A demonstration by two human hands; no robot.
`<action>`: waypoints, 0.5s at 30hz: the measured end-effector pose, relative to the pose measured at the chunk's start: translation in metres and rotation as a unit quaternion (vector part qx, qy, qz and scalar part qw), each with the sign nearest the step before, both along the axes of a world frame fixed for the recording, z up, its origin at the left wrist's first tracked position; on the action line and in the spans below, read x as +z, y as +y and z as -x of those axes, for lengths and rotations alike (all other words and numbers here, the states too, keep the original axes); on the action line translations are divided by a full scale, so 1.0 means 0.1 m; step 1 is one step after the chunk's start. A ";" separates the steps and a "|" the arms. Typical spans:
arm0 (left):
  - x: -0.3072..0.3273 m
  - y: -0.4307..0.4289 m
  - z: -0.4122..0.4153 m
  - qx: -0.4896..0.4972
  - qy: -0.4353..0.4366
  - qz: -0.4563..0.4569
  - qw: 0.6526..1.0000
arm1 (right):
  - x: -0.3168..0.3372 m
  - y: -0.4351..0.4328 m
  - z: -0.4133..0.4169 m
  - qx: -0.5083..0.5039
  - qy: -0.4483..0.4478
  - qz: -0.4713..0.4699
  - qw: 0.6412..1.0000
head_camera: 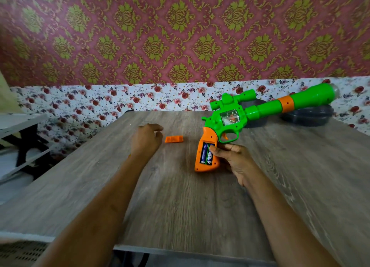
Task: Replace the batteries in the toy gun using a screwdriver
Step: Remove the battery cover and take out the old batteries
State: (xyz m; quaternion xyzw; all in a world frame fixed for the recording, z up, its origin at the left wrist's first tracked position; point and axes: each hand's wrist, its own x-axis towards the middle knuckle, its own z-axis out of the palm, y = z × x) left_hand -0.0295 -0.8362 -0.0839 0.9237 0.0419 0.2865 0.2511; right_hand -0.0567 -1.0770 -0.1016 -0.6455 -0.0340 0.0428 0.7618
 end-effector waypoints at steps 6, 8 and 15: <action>0.06 0.36 0.53 0.168 0.211 -0.110 0.957 | 0.01 0.02 0.01 0.001 0.002 -0.011 1.000; -0.04 0.37 0.64 0.182 0.227 -0.096 0.952 | 0.02 0.02 0.03 0.005 0.001 -0.012 1.000; 0.05 0.21 0.76 0.071 -0.066 0.176 0.980 | 0.01 0.00 0.03 0.014 -0.007 -0.002 1.000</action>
